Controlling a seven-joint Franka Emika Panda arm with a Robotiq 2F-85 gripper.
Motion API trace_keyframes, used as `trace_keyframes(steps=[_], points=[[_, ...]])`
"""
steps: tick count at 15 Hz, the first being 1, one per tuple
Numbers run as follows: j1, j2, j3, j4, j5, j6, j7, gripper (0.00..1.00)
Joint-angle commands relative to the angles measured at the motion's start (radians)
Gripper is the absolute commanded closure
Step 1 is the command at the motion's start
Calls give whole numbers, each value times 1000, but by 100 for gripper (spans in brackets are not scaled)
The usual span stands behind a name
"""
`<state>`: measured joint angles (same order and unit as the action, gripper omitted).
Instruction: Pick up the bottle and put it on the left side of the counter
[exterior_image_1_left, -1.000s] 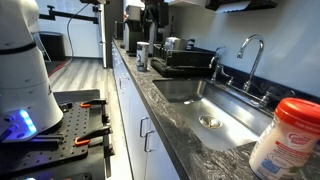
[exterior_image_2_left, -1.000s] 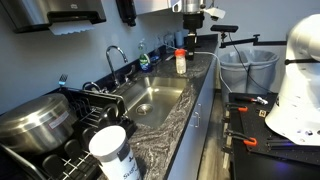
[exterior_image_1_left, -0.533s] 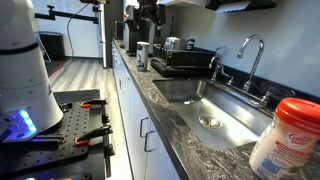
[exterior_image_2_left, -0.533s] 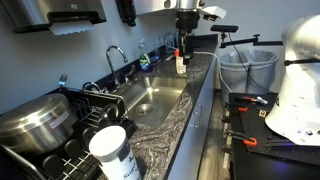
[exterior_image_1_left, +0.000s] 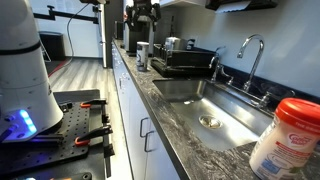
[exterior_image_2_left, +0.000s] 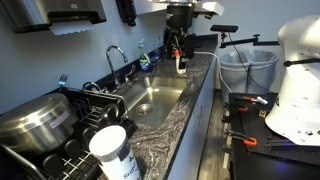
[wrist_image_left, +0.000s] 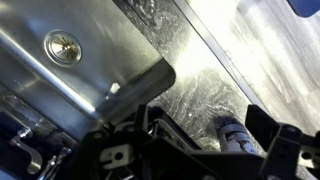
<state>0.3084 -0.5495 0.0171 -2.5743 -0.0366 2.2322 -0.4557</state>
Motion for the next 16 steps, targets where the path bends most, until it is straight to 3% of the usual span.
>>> trace_keyframes(steps=[1, 6, 7, 16], points=[[64, 56, 0, 43, 61, 55, -106, 0], [99, 79, -10, 49, 104, 88, -243, 0], [79, 55, 17, 31, 95, 74, -188, 0], [84, 73, 22, 25, 111, 113, -205, 0]])
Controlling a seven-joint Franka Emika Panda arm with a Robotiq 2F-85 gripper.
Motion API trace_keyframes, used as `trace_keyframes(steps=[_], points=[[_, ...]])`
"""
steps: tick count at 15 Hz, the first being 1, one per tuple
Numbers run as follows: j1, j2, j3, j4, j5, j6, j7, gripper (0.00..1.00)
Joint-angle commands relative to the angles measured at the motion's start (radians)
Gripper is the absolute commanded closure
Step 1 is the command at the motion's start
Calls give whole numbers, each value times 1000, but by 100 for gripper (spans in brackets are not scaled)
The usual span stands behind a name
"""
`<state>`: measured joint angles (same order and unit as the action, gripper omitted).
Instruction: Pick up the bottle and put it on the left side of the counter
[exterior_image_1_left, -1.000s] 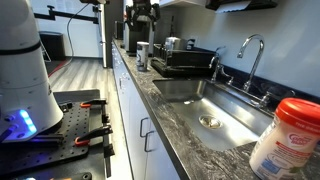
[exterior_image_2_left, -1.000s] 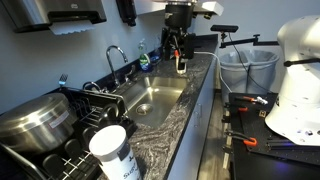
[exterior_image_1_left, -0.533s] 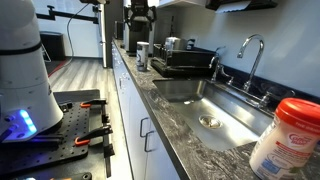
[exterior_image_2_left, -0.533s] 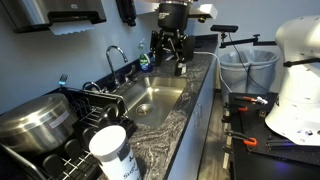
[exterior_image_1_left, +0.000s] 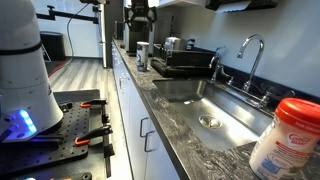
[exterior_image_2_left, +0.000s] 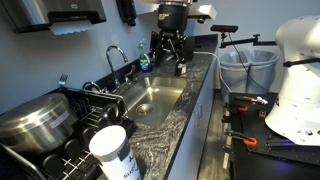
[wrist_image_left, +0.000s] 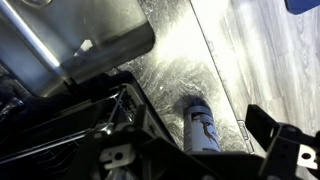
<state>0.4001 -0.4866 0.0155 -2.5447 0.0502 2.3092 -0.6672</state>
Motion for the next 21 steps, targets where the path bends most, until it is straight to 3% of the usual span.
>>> trace_keyframes(steps=[1, 12, 21], points=[[1, 16, 27, -5, 36, 52, 6, 0], [107, 142, 109, 26, 130, 246, -25, 0], [113, 290, 161, 111, 128, 301, -63, 0]])
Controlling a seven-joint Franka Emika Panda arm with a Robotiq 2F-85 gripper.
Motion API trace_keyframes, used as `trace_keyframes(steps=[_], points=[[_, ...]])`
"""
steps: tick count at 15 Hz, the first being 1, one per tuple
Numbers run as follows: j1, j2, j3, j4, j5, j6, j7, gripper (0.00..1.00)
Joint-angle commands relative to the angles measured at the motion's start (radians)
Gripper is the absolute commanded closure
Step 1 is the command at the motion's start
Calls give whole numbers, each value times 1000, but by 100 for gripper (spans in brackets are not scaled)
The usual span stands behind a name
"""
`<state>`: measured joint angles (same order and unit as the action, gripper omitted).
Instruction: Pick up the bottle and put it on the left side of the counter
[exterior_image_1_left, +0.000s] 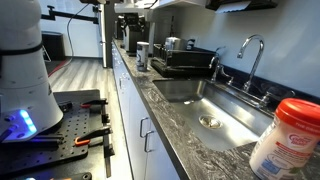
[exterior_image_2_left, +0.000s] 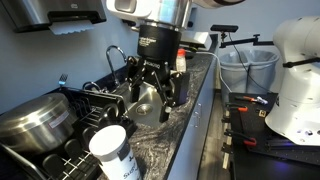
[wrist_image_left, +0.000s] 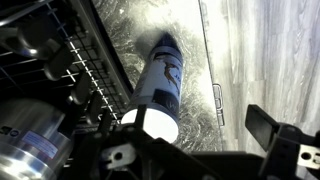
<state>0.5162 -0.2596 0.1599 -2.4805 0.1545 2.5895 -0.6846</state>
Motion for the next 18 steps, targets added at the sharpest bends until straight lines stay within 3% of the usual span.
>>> trace_keyframes(steps=[1, 10, 18], points=[[-9, 84, 28, 63, 14, 23, -40, 0], [-104, 224, 92, 176, -150, 93, 2, 0], [-147, 337, 143, 293, -33, 43, -85, 0]])
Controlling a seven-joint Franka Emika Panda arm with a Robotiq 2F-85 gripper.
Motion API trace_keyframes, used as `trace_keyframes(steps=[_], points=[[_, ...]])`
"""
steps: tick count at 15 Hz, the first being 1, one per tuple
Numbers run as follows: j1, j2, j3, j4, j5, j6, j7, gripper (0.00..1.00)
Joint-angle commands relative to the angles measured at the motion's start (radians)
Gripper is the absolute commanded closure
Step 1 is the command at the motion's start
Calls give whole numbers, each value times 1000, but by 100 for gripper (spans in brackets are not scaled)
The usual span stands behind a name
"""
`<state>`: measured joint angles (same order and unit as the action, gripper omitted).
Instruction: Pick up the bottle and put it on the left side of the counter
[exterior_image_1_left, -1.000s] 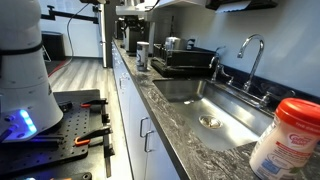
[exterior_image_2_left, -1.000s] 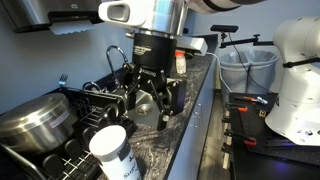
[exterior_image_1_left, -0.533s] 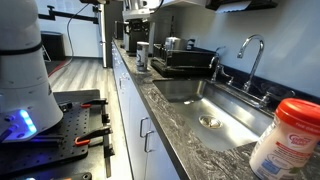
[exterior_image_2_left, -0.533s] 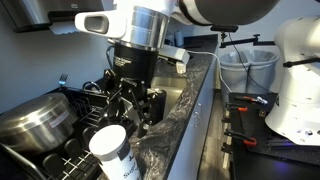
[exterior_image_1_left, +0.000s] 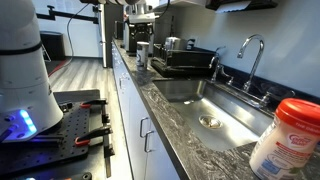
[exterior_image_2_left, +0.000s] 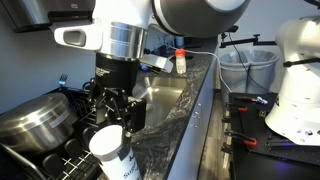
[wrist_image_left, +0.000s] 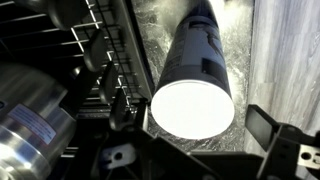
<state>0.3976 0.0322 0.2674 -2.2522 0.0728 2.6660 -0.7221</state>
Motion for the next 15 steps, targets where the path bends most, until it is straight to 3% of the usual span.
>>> trace_keyframes(steps=[1, 15], points=[[-35, 52, 44, 71, 51, -36, -51, 0], [-88, 121, 96, 137, 46, -158, -56, 0]])
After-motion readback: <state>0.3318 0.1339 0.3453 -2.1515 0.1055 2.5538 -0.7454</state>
